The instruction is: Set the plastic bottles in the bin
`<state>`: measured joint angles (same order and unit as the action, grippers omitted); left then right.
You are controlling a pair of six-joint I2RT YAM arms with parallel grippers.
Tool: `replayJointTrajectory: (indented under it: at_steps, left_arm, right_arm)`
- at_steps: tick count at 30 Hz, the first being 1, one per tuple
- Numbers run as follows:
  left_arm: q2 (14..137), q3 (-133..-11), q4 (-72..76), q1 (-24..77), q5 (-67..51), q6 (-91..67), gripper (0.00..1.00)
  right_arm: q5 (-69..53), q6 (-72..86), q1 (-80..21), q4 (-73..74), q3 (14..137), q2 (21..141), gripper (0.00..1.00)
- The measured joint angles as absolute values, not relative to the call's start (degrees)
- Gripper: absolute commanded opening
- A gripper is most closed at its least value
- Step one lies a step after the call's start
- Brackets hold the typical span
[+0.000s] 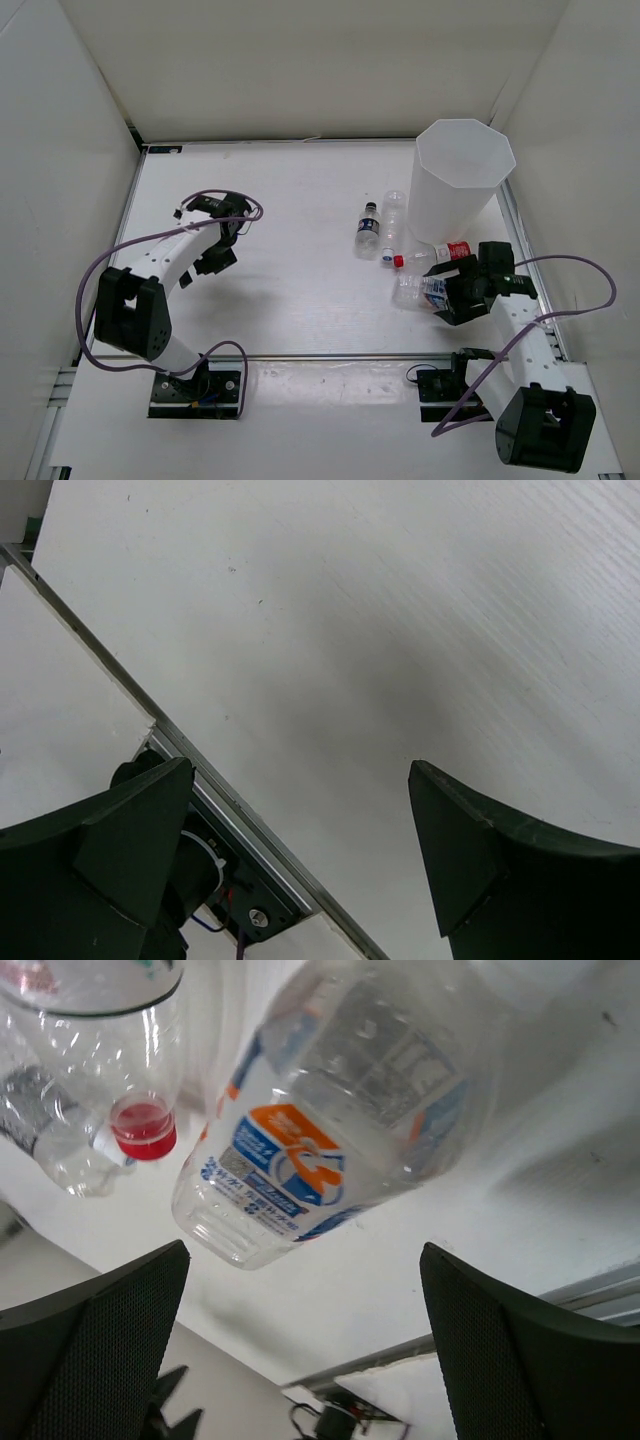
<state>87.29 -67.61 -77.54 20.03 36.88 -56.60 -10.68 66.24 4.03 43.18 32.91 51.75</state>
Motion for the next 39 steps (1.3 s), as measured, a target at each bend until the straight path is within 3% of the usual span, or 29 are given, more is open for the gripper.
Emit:
replayJointTrajectory:
  at_steps: [13,26,29,33,36,39]
  left_arm:
    - [85.4,-64.5,-77.6,20.0,36.9,-55.9,1.00]
    - [85.3,-62.7,-77.6,20.0,36.9,-54.8,1.00]
    - [85.3,-62.7,-77.6,20.0,36.9,-54.3,1.00]
    - [85.3,-62.7,-77.6,20.0,36.9,-53.8,1.00]
    - [85.3,-62.7,-77.6,20.0,37.0,-53.8,1.00]
    - [85.3,-62.7,-77.6,20.0,37.0,-53.8,1.00]
  right_arm:
    - [-1.6,77.5,5.1,47.4,32.9,53.1,1.00]
    - [-0.8,80.1,6.7,42.6,32.2,61.5,1.00]
    - [-1.1,80.5,6.9,41.8,31.7,63.7,0.86]
    - [-2.8,79.7,7.1,42.0,31.6,65.2,0.42]
    - [-5.2,77.8,7.4,45.3,32.4,64.1,0.26]
    - [-8.6,75.6,7.0,52.8,37.5,61.6,0.21]
